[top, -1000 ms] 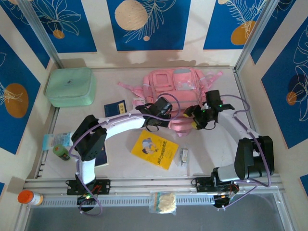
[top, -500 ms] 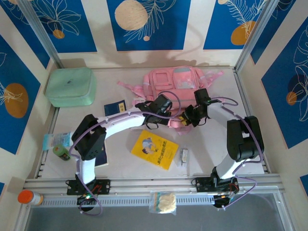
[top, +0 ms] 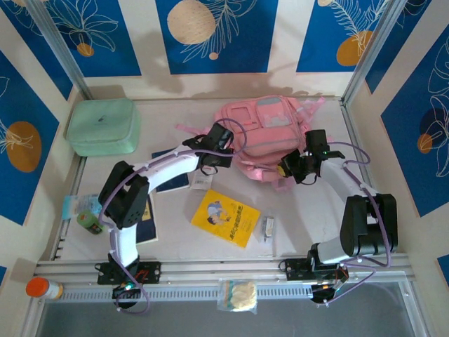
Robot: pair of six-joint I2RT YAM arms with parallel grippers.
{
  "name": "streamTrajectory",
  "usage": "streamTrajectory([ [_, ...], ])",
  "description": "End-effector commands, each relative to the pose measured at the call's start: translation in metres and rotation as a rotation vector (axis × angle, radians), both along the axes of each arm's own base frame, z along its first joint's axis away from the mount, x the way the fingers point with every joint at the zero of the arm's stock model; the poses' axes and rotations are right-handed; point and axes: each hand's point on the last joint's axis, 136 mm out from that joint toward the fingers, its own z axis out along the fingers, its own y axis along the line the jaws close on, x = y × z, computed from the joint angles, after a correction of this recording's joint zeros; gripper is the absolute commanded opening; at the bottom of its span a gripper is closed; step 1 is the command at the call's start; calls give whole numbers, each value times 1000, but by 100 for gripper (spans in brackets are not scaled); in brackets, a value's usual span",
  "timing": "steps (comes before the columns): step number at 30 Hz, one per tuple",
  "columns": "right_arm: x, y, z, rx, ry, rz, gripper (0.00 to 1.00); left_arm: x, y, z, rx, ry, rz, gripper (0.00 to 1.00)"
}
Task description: Pack books, pencil case, and school supplies into a backpack
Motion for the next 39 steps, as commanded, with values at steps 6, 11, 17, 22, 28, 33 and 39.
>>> streamTrajectory([
  [6,2,10,20,43,-72,69,0,-58,-56,6,-282,69,-284,26],
  [11,-1,11,24,39,-84,77,0,-56,-65,16,-474,40,-216,39],
  [17,-4,13,24,55,-85,85,0,-43,-62,30,-648,5,-112,47],
  [22,-5,14,27,74,-100,78,0,-37,-68,20,-675,60,-78,53],
  [28,-8,15,30,103,-102,76,0,-33,-78,24,-732,80,-79,64],
  [33,-9,16,29,109,-105,71,0,-25,-73,7,-699,116,9,65],
  [39,-10,18,25,119,-99,66,0,-21,-89,18,-794,115,-10,65],
])
